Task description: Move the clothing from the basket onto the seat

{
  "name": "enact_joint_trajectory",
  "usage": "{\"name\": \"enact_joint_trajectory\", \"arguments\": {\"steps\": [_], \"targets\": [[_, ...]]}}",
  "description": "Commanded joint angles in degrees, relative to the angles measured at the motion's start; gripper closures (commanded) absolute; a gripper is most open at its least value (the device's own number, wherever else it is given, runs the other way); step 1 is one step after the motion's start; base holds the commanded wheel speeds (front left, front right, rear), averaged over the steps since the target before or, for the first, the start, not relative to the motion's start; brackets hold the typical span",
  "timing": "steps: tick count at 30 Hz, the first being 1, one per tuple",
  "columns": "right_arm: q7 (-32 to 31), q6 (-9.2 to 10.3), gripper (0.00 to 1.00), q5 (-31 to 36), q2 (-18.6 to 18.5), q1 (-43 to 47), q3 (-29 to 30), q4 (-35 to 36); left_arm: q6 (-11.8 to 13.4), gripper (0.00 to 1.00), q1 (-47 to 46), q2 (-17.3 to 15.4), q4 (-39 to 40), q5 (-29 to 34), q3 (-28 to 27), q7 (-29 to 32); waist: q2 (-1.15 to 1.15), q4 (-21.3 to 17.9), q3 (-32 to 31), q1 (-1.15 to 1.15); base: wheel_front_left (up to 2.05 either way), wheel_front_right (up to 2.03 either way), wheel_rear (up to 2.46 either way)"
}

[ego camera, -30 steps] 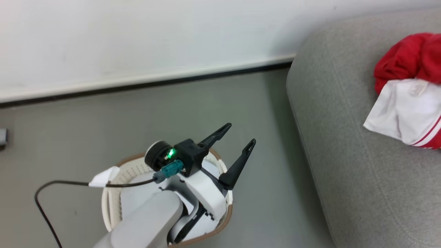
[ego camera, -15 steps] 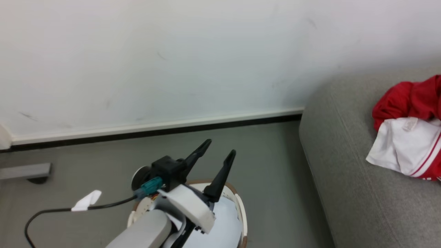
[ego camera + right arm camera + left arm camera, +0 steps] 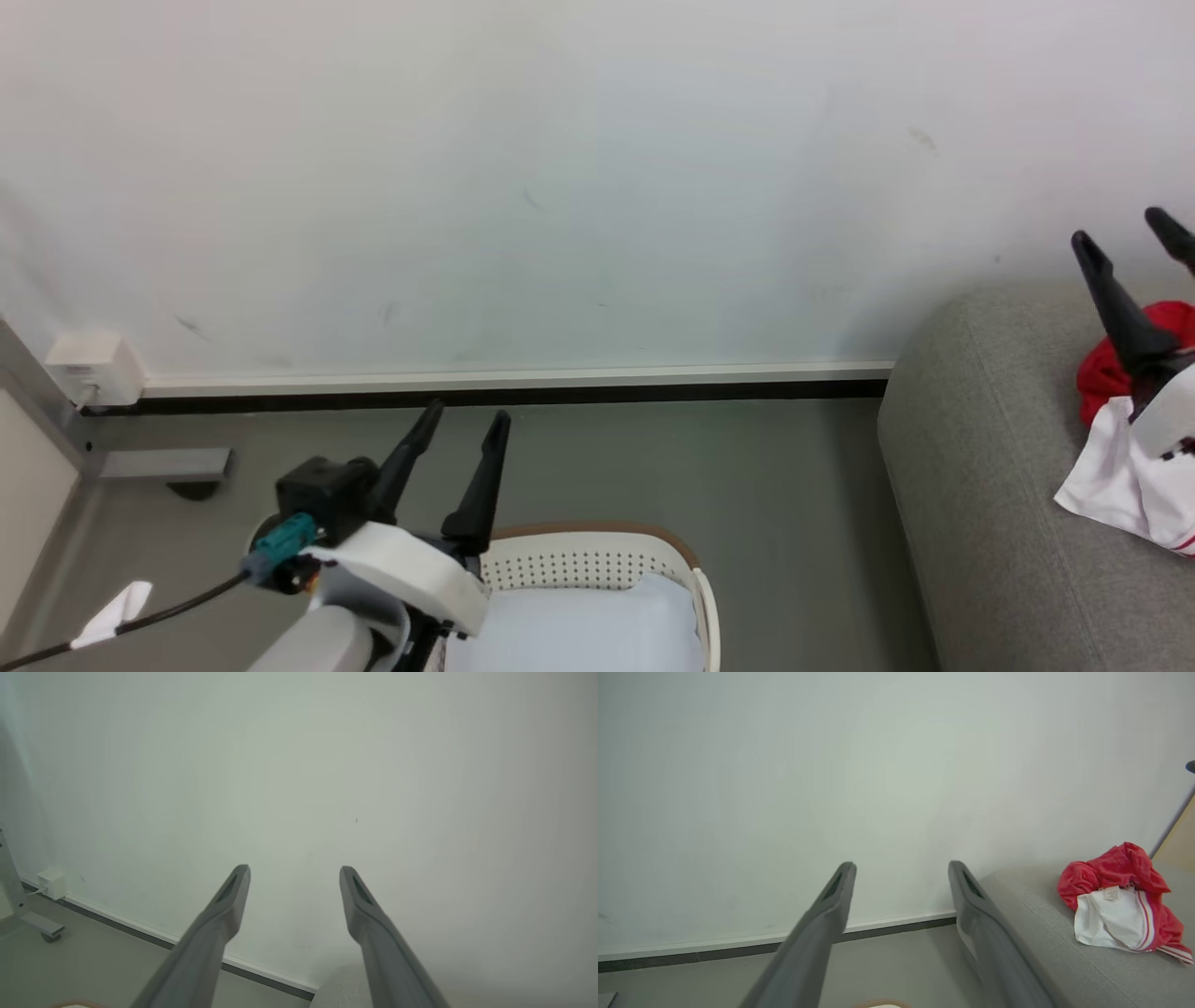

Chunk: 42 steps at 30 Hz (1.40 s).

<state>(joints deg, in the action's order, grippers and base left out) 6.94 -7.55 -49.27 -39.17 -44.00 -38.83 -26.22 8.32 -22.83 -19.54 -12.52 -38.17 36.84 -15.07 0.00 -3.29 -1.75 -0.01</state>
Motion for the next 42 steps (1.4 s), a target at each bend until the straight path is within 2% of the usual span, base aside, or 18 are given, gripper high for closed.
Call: {"name": "enact_joint_trajectory", "arguments": {"steps": [1,7,12,19,26,31,42], "targets": [[1.6,0.13,0.00,0.9,1.2,2.8,1.2,-0.1,0.6,0.00,1.6,-0.8,0.5,-0.8,-1.5,-0.1,0.00,0.8,-0.3,0.01,0.00,0.00,0.00],[6.4,0.13,0.00,3.9,6.5,11.1,7.4,-0.5,2.6,0.00,5.9,-1.1,2.2,0.9,-8.1,-0.1,0.00,2.4,-0.7,0.01,0.00,0.00,0.00],[8.1,0.13,0.00,9.5,10.8,17.4,13.7,1.6,3.3,0.00,10.0,-0.8,2.7,2.8,-13.7,-0.1,0.00,2.9,-0.8,0.01,0.00,0.00,0.00],[8.2,0.13,0.00,19.5,19.0,27.9,25.6,8.3,2.5,0.00,14.2,1.3,2.1,6.1,-18.9,-0.1,0.00,3.6,-0.6,0.01,0.00,0.00,0.00],[8.2,0.13,0.00,25.9,25.6,36.1,30.6,11.5,0.9,0.00,16.9,4.4,0.3,11.6,-22.2,-0.1,0.00,3.6,-0.7,0.01,0.00,0.00,0.00],[8.3,0.13,0.00,27.7,27.5,38.6,31.0,12.8,-1.0,0.00,18.3,7.2,-1.1,14.9,-25.0,-0.1,0.00,3.0,-0.7,0.01,0.00,0.00,0.00],[8.3,0.13,0.00,28.2,28.6,38.1,31.5,12.2,-5.0,0.00,19.3,11.1,-2.0,20.9,-30.1,-0.1,0.00,2.1,-0.4,0.01,0.00,0.00,0.00]]}}
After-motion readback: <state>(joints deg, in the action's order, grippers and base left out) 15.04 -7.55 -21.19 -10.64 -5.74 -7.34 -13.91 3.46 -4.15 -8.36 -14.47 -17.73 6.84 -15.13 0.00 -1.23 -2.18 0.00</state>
